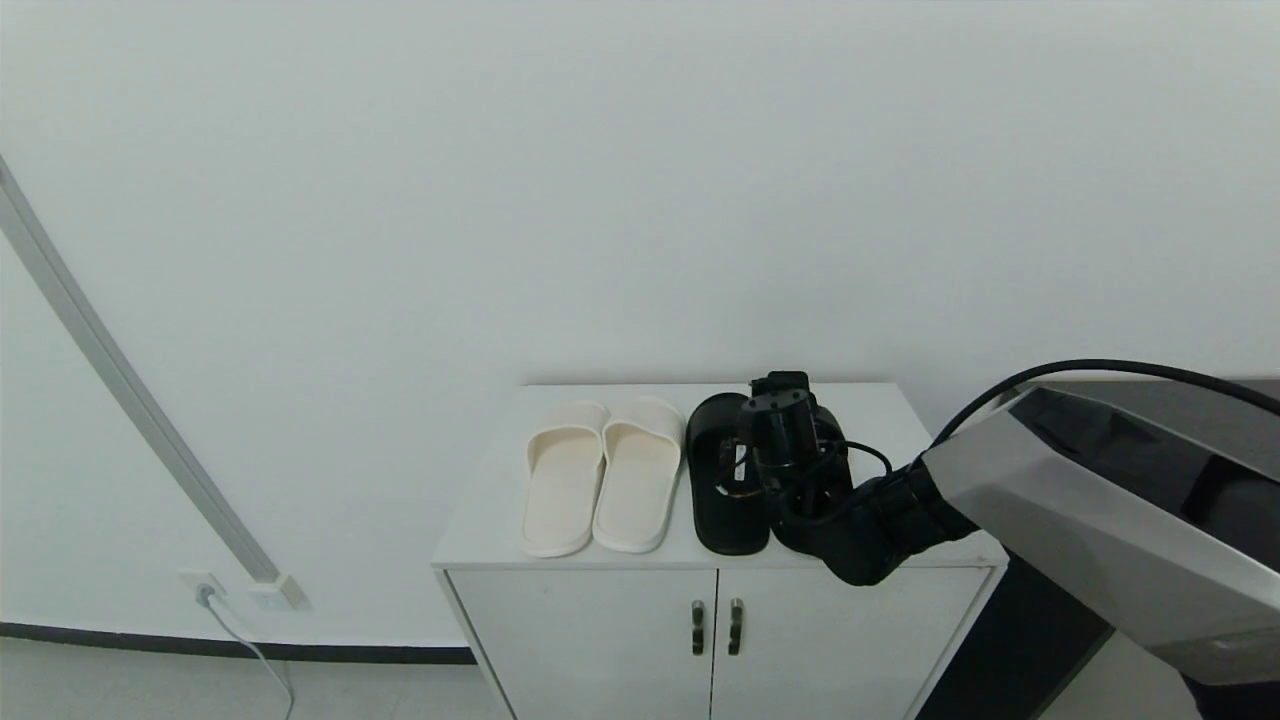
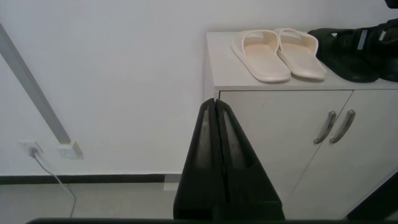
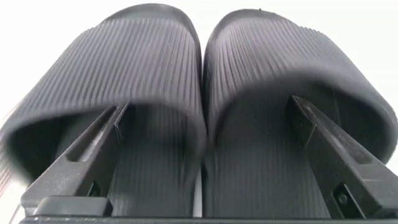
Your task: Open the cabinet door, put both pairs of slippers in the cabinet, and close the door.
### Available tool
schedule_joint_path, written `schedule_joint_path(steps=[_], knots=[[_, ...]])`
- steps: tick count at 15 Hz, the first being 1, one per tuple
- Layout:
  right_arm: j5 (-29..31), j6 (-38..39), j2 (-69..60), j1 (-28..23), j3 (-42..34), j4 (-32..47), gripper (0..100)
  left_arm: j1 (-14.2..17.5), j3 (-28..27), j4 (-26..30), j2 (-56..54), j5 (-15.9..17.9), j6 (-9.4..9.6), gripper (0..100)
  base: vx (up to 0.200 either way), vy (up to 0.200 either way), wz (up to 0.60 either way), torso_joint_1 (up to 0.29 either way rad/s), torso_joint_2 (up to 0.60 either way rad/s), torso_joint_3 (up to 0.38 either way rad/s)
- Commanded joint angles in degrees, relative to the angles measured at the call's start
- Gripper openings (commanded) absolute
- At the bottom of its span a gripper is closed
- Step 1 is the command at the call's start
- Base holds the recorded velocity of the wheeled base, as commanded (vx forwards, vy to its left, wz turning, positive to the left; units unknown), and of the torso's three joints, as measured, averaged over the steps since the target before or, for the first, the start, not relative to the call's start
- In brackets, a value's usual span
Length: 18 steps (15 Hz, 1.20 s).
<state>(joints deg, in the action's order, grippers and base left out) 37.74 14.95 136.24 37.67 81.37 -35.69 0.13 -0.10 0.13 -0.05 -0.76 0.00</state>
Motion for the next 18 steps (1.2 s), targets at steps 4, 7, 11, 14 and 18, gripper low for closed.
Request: schedule_joint_path(steps=[4, 7, 11, 14, 18], knots=[[0.1, -2.1, 3.8, -1.2, 6.3, 0.1, 0, 0.0, 0.0, 0.0, 0.0, 0.0, 0.00, 0, 0.000, 0.000, 0.00, 0.000, 0.00, 0.000], [0.5, -1.9, 3.5, -1.2, 5.7, 0.0, 0, 0.1, 0.0, 0.0, 0.0, 0.0, 0.00, 0, 0.000, 0.000, 0.00, 0.000, 0.00, 0.000], [2.4, -2.2, -3.4, -0.1, -1.6, -2.5, 0, 0.1, 0.0, 0.0, 0.0, 0.0, 0.00, 0, 0.000, 0.000, 0.00, 0.000, 0.00, 0.000], [0.8, -1.9, -12.6, 1.6, -11.1, -2.7, 0, 0.0, 0.1, 0.0, 0.0, 0.0, 0.00, 0, 0.000, 0.000, 0.00, 0.000, 0.00, 0.000], [-11.6, -1.8, -31.9, 6.6, -32.7, -5.2, 0, 0.0, 0.1, 0.0, 0.0, 0.0, 0.00, 0, 0.000, 0.000, 0.00, 0.000, 0.00, 0.000]])
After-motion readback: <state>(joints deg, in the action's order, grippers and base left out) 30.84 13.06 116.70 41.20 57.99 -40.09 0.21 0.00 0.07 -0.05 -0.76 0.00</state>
